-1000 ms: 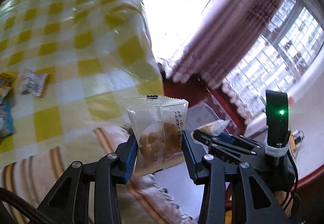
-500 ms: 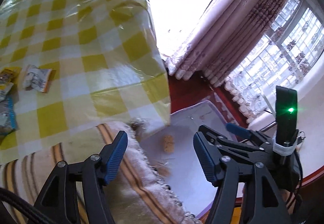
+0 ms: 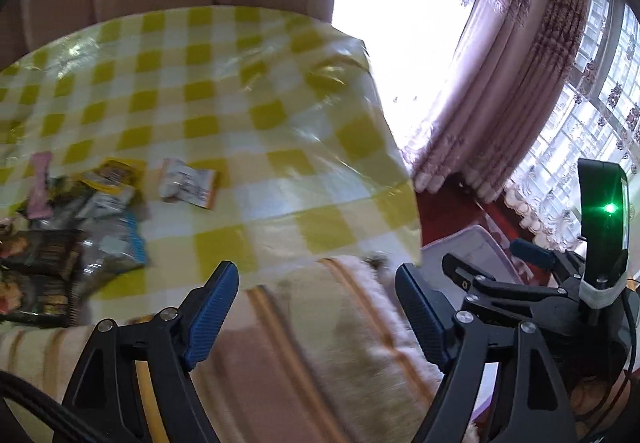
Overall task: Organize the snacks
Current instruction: 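Return both tools over the table toward the remaining snacks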
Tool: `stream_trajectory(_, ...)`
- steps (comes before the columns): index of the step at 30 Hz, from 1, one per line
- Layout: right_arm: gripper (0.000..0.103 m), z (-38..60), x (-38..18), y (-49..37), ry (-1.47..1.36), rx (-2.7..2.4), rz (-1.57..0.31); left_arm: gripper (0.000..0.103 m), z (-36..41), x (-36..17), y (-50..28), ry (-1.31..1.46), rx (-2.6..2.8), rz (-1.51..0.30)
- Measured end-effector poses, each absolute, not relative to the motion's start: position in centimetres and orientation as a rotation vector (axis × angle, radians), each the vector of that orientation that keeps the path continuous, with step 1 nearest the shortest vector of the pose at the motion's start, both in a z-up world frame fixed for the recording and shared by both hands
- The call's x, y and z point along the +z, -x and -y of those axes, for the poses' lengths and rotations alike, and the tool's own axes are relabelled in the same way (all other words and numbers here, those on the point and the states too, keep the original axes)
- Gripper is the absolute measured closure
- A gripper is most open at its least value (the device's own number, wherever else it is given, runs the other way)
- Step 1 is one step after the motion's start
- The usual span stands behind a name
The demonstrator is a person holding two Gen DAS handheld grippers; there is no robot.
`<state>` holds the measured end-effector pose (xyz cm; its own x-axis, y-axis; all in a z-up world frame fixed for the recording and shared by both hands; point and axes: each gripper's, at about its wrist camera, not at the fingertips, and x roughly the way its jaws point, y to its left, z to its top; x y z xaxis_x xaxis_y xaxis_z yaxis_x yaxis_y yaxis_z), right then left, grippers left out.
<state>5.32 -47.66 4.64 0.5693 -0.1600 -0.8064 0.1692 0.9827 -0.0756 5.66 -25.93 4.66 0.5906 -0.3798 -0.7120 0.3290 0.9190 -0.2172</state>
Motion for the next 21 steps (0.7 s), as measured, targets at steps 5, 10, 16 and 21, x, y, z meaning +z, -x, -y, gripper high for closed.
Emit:
stream_trajectory(5,0.007,45.4,4.4,-5.7,-0.095,-0.074,-0.962,0.021,22.4,4.5,-5.6,0.009,-0.303,-0.842)
stream_trajectory(10,0.007,43.3,4.0,-6.4,-0.144,0.005,-0.969,0.021,17.2,3.8,-5.5,0.083,-0.205,-0.846)
stream_trajectory(16,0.007,40.6,3.2,-7.5,-0.152,0.035,-0.988,0.022,12.1,3.7,-4.9,0.117,-0.076,-0.82)
stream_trajectory(21,0.007,38.0,3.5,-8.2,-0.087,0.051,-0.959,0.023,7.7,3.0,-4.9,0.193,0.003,-0.835)
